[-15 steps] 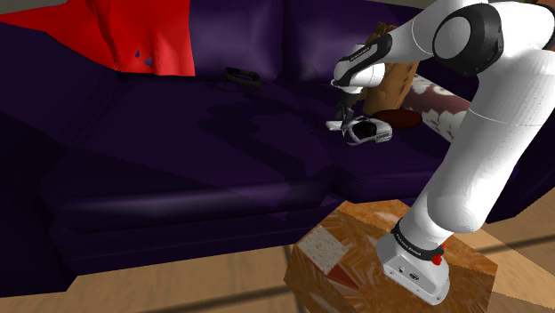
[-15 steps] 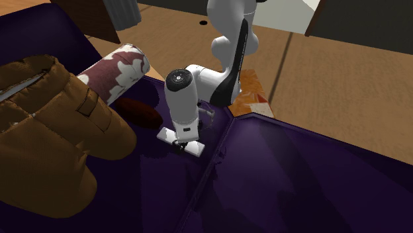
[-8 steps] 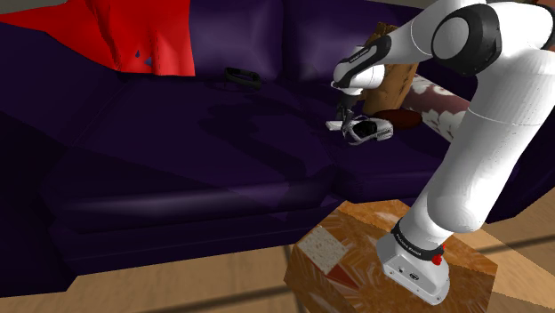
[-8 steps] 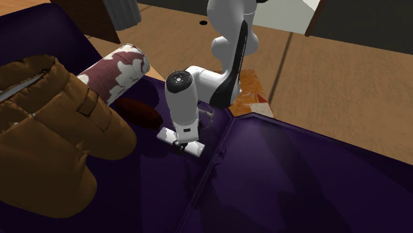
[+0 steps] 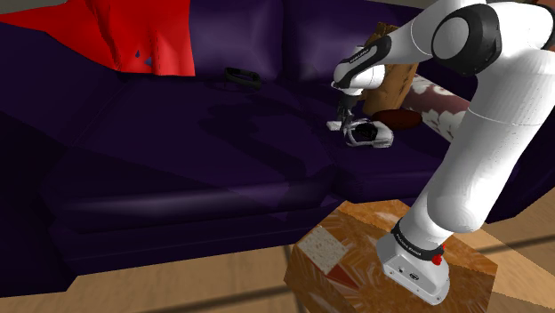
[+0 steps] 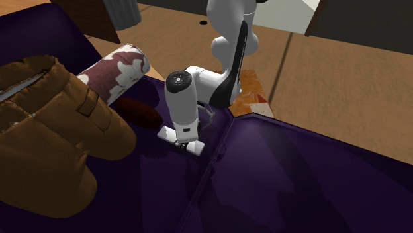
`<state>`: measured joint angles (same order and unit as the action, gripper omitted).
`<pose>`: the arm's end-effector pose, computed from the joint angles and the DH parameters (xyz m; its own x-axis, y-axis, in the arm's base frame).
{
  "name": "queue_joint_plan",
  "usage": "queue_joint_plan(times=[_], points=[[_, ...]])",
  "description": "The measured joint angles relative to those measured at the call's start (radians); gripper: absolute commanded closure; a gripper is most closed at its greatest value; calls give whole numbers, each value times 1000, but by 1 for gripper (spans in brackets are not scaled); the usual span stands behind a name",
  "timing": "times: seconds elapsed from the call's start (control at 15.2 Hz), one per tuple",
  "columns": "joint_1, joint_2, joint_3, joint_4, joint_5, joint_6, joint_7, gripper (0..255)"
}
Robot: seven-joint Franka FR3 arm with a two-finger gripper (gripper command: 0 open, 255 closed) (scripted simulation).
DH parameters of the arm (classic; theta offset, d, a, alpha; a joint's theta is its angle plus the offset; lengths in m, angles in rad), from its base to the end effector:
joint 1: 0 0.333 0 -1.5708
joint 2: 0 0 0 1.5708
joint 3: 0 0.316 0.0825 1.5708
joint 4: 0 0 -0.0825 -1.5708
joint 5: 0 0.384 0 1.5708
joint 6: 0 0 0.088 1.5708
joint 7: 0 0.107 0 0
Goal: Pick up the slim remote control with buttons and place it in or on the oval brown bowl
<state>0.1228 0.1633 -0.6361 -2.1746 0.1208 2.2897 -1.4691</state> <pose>0.4818 -0.2647 0.3303 0.6362 0.7715 -0.0082 0.7714 -0.6362 -0.0117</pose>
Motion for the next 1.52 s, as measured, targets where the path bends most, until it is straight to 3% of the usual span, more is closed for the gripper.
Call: queue_joint_plan(times=[0.4,1.52], points=[[5,-25,-6,13,-22,-36,15,255],[24,-153,-12,128,-121,-251,87,255]])
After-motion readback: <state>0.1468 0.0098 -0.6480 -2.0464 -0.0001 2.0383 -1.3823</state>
